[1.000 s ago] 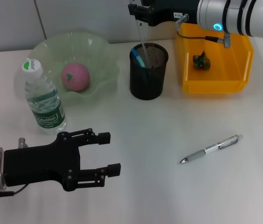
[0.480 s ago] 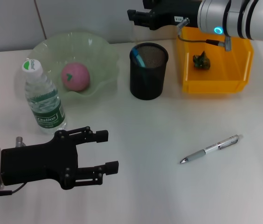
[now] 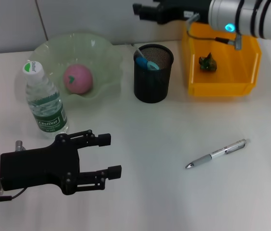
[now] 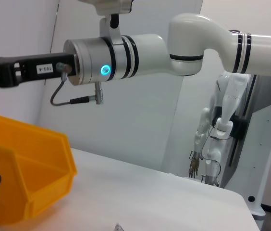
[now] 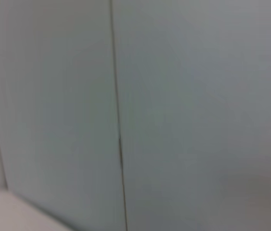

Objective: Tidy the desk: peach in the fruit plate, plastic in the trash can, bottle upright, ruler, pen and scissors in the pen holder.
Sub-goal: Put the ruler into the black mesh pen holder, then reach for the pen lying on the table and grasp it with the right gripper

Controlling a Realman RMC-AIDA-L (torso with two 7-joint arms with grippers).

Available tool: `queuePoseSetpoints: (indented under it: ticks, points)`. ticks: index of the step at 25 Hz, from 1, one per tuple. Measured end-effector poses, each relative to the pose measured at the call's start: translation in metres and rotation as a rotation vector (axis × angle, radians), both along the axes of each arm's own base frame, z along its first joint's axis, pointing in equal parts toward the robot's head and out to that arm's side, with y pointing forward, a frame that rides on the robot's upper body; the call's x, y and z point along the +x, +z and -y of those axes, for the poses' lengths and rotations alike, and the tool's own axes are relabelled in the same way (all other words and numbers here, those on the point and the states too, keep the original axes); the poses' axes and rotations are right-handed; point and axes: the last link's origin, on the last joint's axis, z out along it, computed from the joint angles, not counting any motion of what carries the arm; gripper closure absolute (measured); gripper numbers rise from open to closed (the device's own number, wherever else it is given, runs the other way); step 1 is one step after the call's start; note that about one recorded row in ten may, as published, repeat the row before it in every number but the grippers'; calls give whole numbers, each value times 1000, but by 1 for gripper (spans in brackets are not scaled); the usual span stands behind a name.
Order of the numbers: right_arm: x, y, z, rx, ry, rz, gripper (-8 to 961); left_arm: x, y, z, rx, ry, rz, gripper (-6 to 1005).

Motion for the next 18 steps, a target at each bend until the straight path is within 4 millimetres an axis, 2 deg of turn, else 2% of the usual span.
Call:
queuePoseSetpoints:
  ticks: [3,5,6,9,13,18]
  points:
    - [-1,15,7,29,13,-92,286,0,1,0,4,1,1,214]
    - [-6,30,21,40,86,-173,286,-1,2,-1,12,4,2,214]
    - [-6,30,21,40,86,-173,286,-1,2,-1,12,4,3,214]
    - [-9,40,39,29,182,-214,286,0,2,-1,12,2,6,214]
    - [-11,48,59,-24,262,-195,285,1,1,-1,11,-1,8,214]
    - [-3,57,75,-139,238,-101,285,0,2,-1,14,9,12,214]
